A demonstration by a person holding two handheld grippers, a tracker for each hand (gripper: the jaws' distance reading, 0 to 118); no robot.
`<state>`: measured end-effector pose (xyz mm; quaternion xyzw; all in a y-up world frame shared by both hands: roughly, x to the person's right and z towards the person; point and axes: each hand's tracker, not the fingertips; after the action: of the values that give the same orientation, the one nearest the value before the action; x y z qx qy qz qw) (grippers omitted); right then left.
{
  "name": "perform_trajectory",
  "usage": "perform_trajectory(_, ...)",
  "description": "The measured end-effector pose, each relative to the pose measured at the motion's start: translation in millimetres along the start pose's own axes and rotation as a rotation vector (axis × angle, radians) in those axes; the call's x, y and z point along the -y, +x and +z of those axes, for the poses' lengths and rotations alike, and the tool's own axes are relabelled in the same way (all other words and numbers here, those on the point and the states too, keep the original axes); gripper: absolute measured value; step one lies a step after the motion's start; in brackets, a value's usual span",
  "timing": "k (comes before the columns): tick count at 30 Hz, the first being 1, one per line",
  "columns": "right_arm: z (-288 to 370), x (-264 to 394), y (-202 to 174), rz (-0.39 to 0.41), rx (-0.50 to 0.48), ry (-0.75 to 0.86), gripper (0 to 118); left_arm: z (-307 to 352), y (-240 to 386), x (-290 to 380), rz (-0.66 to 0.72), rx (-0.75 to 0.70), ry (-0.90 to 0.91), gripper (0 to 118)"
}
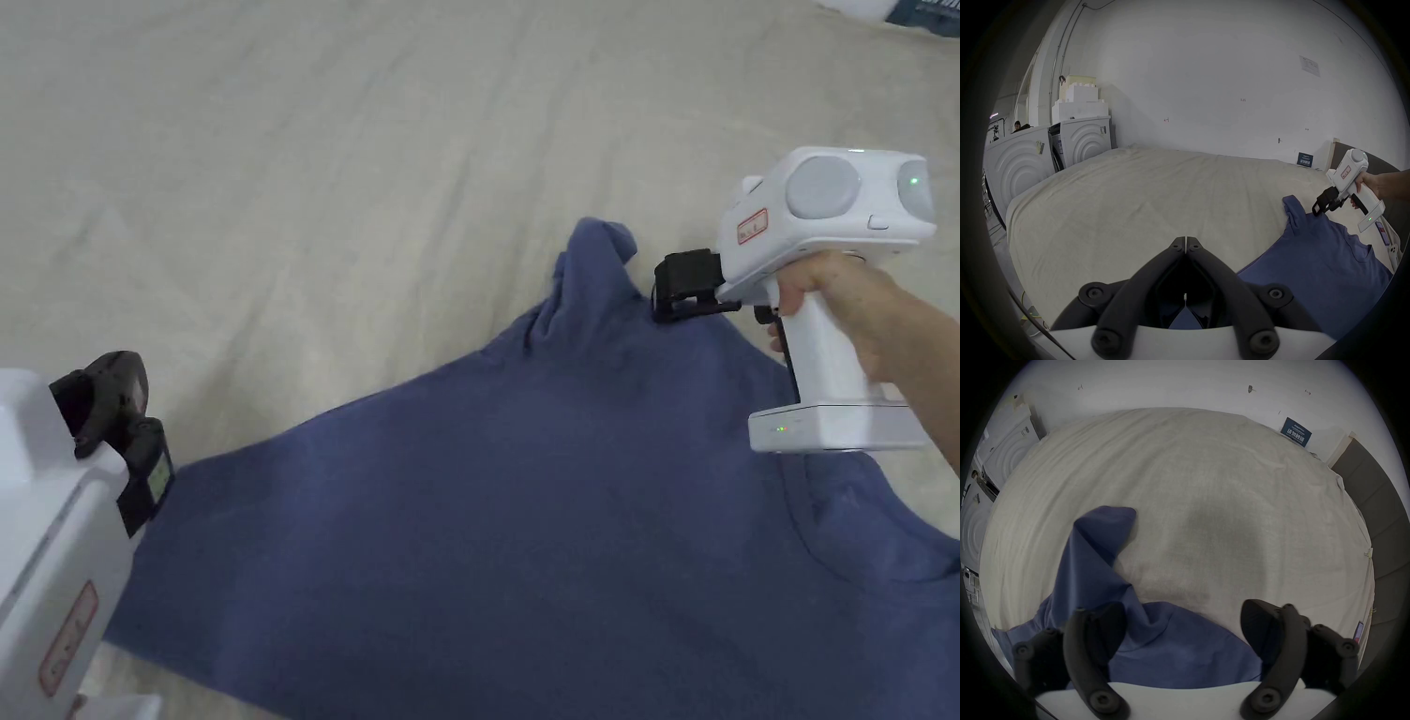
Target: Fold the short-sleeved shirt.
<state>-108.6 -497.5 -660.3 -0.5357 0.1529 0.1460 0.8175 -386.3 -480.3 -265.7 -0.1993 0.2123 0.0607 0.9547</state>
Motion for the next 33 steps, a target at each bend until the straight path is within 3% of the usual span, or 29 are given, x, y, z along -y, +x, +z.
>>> perform_trajectory(5, -7, 2, 3, -0.023, -0.044, -0.028, 37, -1, -1, 3, -0.001, -0.004, -0.010, 0)
perform_trajectory(7, -4, 3, 1, -0.023, -0.054, -0.020, 5, 0, -4, 4, 0.020, -0.006, -0.003, 0)
perform_trajectory(9, 1, 3, -3, -0.020, -0.067, -0.011, 4, 1, -9, 2, 0.044, 0.015, -0.014, 11)
perform_trajectory(11, 7, 4, -8, 0.004, -0.050, -0.005, 4, 5, -17, -5, 0.065, 0.024, -0.033, 14)
perform_trajectory(12, 10, 5, -9, 0.019, -0.039, 0.002, 4, 6, -22, -10, 0.072, 0.030, -0.050, 26)
perform_trajectory(16, 26, 8, -9, 0.002, -0.041, 0.037, 4, 12, -52, -35, 0.143, 0.022, -0.134, 101)
perform_trajectory(18, 34, 9, -7, -0.007, -0.038, 0.049, 4, 14, -69, -45, 0.200, 0.022, -0.183, 117)
perform_trajectory(22, 47, 12, -7, -0.003, -0.035, 0.069, 4, 13, -99, -52, 0.230, -0.030, -0.284, 118)
perform_trajectory(27, 55, 13, -7, -0.006, -0.029, 0.078, 4, -14, -120, -31, 0.092, -0.141, -0.527, 117)
perform_trajectory(29, 57, 13, -8, 0.001, -0.025, 0.079, 4, -22, -127, -20, 0.078, -0.179, -0.584, 111)
perform_trajectory(33, 58, 12, -9, 0.004, -0.018, 0.080, 4, -30, -130, -5, 0.141, -0.152, -0.639, 88)
